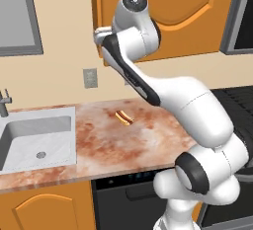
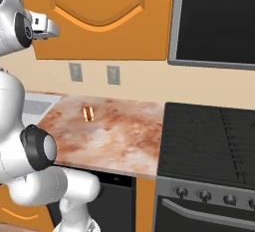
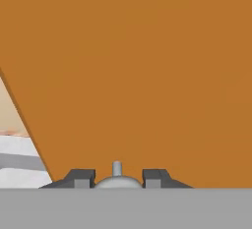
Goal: Pick the bar soap and dish brush from the cabinet and place them on the counter.
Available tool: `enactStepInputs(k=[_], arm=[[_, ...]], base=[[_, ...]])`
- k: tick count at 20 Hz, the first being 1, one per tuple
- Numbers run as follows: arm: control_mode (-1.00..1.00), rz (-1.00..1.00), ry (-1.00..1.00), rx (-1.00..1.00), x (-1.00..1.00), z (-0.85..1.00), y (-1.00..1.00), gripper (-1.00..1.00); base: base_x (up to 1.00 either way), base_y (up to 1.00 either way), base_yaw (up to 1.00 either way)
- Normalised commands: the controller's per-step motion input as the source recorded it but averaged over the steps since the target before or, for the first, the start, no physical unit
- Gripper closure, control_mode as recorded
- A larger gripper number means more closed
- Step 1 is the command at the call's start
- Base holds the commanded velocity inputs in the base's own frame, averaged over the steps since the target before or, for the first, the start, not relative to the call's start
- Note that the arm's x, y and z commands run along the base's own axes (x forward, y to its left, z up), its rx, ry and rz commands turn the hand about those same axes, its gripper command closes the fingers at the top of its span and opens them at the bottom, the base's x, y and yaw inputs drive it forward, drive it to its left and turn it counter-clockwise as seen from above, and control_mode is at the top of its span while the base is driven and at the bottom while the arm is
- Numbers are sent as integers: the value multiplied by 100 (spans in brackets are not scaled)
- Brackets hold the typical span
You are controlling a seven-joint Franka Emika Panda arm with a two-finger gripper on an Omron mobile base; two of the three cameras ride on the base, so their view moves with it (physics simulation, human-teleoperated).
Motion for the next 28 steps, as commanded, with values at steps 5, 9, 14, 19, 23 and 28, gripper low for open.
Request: enactStepInputs(k=[5,9,14,19,23,28], arm=[[-100,11,-3,3,-40,0,-15,100],[-100,13,-1,6,-40,3,-20,100],[-100,12,0,11,-37,9,-19,100],[-100,11,0,10,-40,6,-23,100],[-100,11,0,9,-41,7,-24,100],[-100,11,0,8,-42,10,-24,100]], base=[[0,0,0],[0,0,0],[0,0,0],[0,0,0],[0,0,0],[0,0,0]])
